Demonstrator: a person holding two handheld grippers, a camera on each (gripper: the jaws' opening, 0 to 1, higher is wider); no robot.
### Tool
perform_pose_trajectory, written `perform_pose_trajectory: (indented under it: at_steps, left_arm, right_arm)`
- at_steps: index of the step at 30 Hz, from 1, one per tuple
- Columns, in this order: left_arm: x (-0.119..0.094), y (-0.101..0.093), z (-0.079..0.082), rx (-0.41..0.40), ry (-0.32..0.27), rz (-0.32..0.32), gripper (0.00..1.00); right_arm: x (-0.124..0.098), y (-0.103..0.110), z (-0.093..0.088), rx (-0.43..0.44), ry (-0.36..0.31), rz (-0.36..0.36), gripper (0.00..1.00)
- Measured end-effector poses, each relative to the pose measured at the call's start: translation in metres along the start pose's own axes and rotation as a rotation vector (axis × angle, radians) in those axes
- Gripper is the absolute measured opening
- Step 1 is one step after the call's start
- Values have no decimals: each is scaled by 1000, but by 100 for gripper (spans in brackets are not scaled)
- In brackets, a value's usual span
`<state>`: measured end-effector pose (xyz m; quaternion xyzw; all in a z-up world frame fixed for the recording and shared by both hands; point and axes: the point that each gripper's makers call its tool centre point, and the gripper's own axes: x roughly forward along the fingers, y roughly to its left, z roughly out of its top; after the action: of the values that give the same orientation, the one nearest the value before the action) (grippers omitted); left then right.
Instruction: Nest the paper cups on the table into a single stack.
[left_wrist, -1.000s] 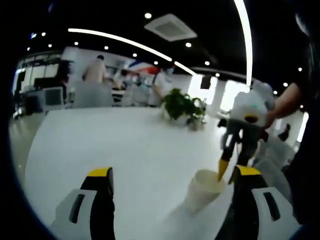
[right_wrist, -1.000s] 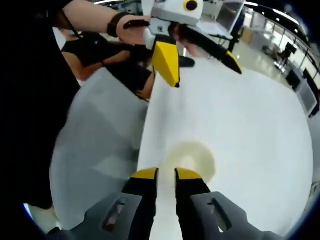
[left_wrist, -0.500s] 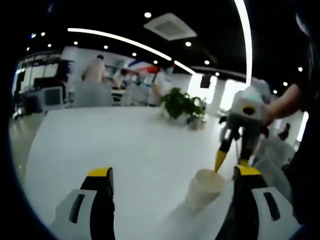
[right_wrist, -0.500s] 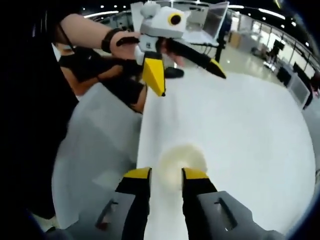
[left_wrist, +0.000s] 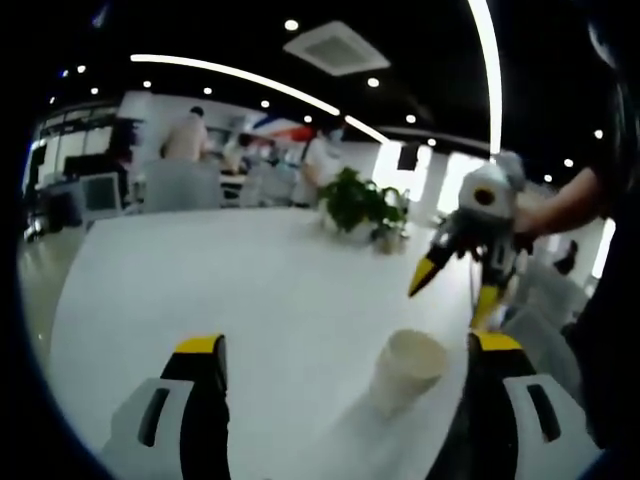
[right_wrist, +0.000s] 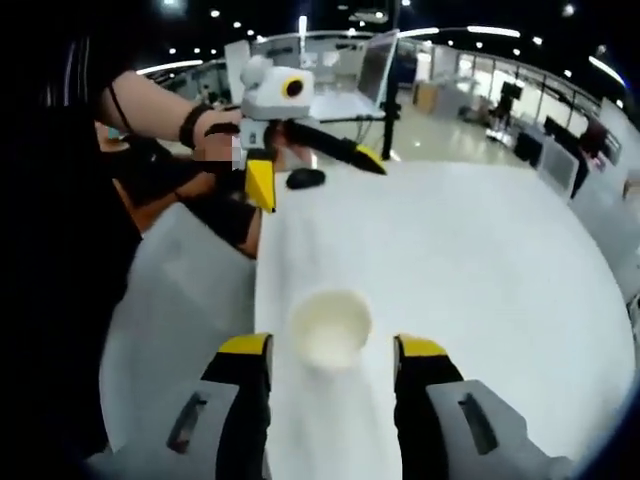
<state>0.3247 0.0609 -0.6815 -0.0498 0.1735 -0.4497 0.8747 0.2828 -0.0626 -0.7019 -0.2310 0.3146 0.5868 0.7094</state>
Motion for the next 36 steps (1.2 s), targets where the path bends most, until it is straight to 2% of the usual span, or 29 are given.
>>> perform_pose_trajectory:
  at_steps: [5,15,17,21,25,31,36]
  left_arm:
    - [0,-2,-4,3,11,-9,98]
    - [-1,-8,-15,17,48,-36,98]
    - [-1,-9,-17,15,50,-38,98]
    - [-1,-10,-23,9,67,-43,98]
    - [-1,-11,-25,14,76,-50,98]
    - [4,-12,-32,46,111,-69,98]
    - [9,-13,-40,49,127,-79,98]
  right_arm:
    - [-3,-2,-6,41,-22,-21,56]
    - [4,0,-24,91,-22,-44,72]
    - [4,-2,-24,106,-36,-61,78]
    - [7,-11,-24,109,-54,-127,100]
    - [6,-11,-22,103,-66,-130,100]
    - [11,-11,-29,133,-51,-119,98]
    - [14,-13,-33,123,-51,-124,96]
